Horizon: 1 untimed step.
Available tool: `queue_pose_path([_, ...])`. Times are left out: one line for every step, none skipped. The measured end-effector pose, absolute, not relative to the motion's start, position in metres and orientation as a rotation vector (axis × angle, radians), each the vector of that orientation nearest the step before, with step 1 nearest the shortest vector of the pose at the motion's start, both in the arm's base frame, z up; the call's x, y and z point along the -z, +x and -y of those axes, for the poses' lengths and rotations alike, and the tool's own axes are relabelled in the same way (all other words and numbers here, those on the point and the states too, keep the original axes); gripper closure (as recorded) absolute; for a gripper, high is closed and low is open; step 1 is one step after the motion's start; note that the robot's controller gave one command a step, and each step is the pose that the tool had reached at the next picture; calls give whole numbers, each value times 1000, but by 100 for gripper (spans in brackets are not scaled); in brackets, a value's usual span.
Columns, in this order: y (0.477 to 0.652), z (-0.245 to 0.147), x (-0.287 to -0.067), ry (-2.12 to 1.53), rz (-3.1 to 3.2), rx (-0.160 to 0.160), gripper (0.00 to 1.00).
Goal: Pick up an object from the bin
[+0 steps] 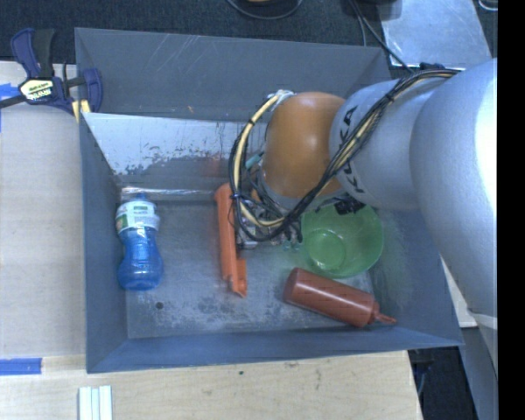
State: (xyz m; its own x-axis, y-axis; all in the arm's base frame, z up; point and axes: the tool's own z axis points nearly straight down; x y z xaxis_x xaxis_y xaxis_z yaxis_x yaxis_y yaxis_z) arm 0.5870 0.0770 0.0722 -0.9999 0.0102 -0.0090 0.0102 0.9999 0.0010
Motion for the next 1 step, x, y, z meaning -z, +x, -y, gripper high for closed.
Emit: queue_pose_path([587,-77,-72,17,-3133,-2,100])
